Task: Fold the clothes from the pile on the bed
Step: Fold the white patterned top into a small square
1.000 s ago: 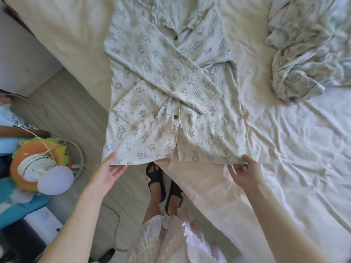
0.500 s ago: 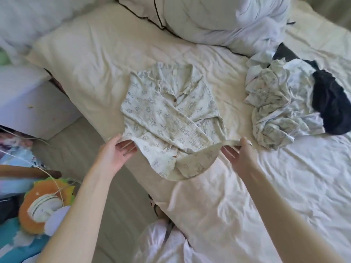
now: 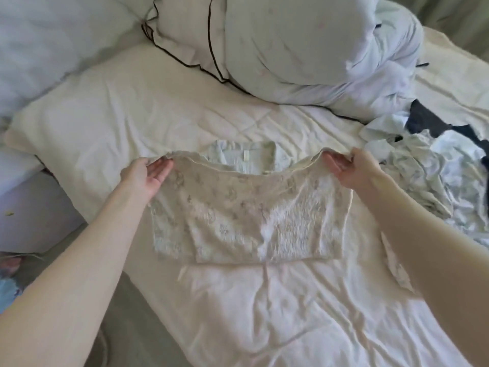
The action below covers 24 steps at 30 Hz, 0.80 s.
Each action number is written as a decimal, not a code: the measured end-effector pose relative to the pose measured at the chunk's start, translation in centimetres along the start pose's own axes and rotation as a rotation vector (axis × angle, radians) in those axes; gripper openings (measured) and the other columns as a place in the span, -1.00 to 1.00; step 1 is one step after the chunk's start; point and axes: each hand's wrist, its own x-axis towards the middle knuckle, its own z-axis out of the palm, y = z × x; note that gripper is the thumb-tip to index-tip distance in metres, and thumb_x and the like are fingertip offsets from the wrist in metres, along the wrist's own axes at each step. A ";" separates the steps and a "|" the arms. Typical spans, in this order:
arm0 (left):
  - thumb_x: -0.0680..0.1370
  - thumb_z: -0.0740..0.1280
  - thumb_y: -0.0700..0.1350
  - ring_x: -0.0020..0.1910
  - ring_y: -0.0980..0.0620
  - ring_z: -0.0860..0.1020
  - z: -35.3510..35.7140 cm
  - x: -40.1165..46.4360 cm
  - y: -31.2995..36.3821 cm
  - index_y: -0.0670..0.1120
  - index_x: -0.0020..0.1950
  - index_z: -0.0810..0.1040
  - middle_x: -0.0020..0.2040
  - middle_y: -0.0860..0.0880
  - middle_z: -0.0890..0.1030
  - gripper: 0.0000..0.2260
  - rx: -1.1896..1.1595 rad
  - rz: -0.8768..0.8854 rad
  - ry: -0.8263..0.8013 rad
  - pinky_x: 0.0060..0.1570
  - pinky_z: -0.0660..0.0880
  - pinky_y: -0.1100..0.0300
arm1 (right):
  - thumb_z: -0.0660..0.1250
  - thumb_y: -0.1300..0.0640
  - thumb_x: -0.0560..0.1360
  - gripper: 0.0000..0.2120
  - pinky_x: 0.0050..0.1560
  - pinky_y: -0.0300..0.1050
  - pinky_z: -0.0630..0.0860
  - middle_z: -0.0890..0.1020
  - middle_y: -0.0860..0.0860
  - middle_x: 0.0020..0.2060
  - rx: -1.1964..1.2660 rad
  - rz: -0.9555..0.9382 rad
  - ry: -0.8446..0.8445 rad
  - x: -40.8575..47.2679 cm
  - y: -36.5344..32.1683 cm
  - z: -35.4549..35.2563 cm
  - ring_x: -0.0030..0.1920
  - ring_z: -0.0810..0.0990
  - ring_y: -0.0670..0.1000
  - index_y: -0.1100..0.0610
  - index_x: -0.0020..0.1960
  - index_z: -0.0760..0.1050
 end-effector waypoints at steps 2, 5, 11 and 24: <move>0.63 0.07 -0.31 -0.09 -0.10 0.60 1.3 3.3 0.2 -0.33 0.29 0.33 0.01 -0.22 0.57 -0.75 0.021 -0.002 -0.011 0.03 0.57 0.09 | 0.09 0.20 0.63 -0.72 -0.36 -0.05 0.63 0.59 0.18 0.14 0.050 0.019 0.010 3.2 -0.5 1.7 0.01 0.63 0.13 0.31 0.25 0.42; 0.66 0.10 -0.18 0.19 -0.08 0.50 2.5 6.8 -0.3 -0.28 0.42 0.26 0.31 -0.17 0.47 -0.65 0.106 0.004 -0.056 0.11 0.50 0.09 | 0.14 0.17 0.62 -0.72 -0.20 -0.05 0.62 0.59 0.07 0.01 0.111 0.017 -0.076 6.5 0.3 2.9 0.05 0.61 0.05 0.24 0.28 0.41; 0.59 0.24 -0.16 0.03 -0.05 0.55 -1.2 8.8 -4.5 -0.15 0.27 0.44 0.13 -0.12 0.54 -0.74 0.559 0.219 0.060 -0.08 0.51 0.16 | 0.10 0.12 0.63 -0.73 0.04 0.00 0.55 0.49 0.08 0.13 -0.080 0.061 -0.022 8.2 6.2 -0.4 0.11 0.54 0.10 0.20 0.29 0.30; 0.51 0.38 -0.13 -0.10 -0.15 0.50 -12.1 3.9 -12.1 -0.26 -0.08 0.59 -0.17 -0.18 0.56 -0.83 1.094 0.585 0.282 -0.06 0.49 -0.02 | 0.22 -0.10 0.50 -0.73 0.08 0.02 0.43 0.51 0.12 -0.04 -1.217 -0.055 0.334 8.2 13.5 -12.5 -0.01 0.51 0.12 0.08 0.06 0.43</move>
